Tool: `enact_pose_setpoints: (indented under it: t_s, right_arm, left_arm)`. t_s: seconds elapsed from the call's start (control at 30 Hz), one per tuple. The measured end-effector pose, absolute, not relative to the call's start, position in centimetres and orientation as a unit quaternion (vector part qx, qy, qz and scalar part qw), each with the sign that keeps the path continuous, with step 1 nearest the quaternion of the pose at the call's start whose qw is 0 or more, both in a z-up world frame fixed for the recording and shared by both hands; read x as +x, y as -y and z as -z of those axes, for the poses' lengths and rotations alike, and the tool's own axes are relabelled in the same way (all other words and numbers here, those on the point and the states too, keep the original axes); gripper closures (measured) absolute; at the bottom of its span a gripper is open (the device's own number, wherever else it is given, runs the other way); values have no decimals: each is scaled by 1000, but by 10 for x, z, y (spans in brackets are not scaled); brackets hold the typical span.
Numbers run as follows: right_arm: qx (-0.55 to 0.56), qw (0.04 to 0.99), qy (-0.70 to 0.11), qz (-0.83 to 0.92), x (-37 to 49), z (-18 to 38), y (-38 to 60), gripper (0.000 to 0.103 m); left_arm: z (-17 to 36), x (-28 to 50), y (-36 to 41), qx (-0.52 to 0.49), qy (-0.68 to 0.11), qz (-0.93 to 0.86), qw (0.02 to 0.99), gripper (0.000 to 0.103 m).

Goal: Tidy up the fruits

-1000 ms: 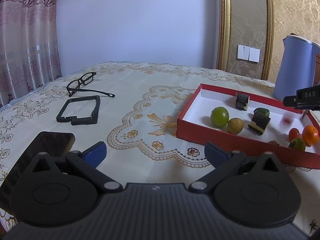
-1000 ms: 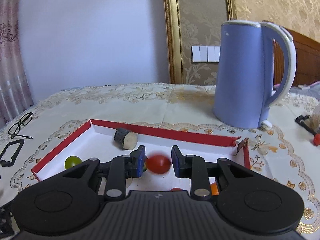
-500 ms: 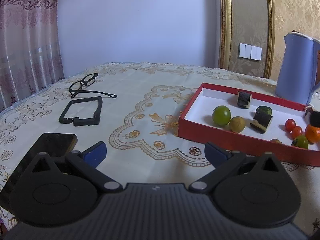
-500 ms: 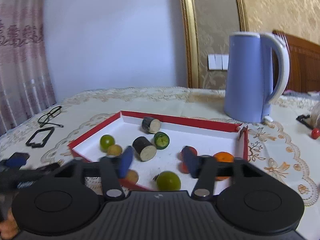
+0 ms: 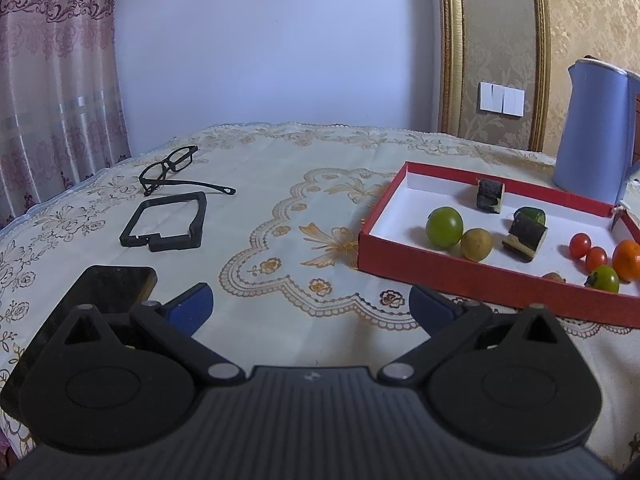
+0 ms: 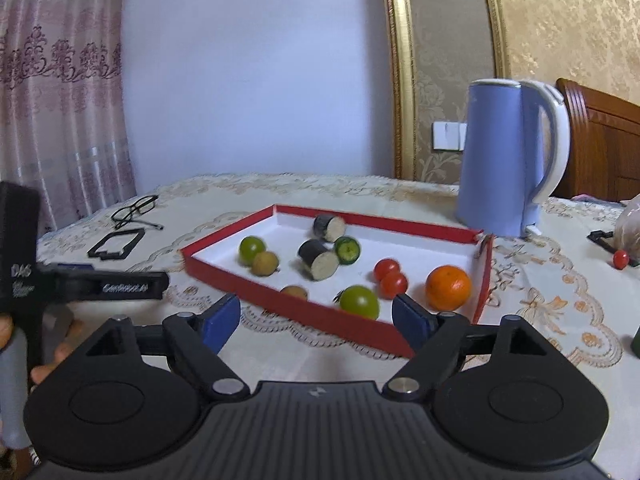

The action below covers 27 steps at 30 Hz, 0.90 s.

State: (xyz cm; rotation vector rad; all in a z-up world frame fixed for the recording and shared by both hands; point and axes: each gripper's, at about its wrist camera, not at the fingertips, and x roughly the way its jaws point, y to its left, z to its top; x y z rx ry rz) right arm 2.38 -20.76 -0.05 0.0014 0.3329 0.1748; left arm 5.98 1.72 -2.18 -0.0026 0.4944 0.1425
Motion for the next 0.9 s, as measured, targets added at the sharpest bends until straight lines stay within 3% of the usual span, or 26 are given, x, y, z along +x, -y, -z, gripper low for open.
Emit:
enact_pose_setpoints:
  t_s: [0.07,0.13,0.23,0.9]
  right_arm:
    - [2,981,-170,-93,23,3,206,20]
    - [3,979,-179,-102,23,7,203,9]
    - [-7,975,-191,-116,24,12,198,3]
    - [-86,951,-256,-149,38,30,177,2]
  left_arm:
    - [22,60,-17,0,-245,-69,967,0]
    - [22,60,-16,3,-246,-67,967,0]
    - [22,60,-15,7,-249,-62,967,0]
    - [11,59,-7,14,-234,-30,972,0]
